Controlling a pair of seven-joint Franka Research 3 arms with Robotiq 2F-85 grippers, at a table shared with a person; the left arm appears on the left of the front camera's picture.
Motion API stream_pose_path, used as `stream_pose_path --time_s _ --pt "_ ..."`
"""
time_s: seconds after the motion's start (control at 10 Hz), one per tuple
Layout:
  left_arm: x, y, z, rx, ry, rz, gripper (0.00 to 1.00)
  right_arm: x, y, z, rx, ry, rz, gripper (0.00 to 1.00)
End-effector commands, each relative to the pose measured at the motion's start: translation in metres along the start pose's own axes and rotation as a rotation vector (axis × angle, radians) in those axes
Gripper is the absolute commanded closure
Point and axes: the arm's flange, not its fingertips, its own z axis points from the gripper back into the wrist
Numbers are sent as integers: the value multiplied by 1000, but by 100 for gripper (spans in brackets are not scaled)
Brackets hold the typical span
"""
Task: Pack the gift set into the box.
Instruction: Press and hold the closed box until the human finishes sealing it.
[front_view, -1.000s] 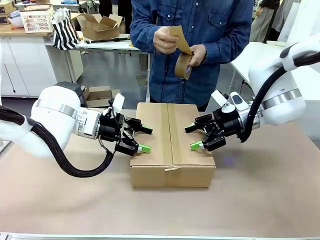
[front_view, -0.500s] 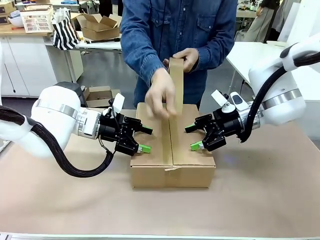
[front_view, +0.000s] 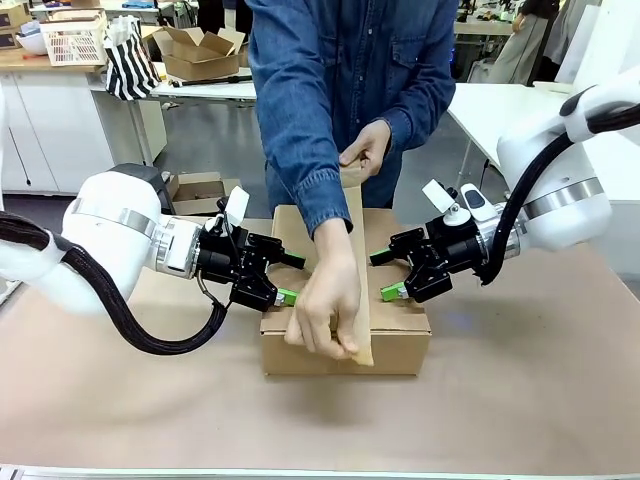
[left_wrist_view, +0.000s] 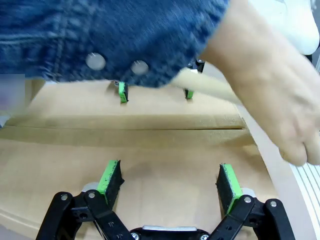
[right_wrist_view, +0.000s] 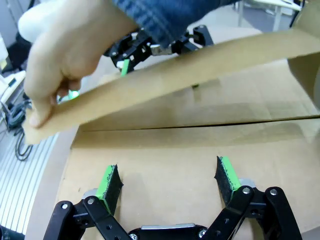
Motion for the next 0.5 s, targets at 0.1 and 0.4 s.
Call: stream_pose_path --time_s 0.1,0.4 --pt "0 -1 1 -7 2 -5 0 0 1 1 -2 2 -26 0" --pt "0 -1 1 -7 2 -5 0 0 1 1 -2 2 -26 0"
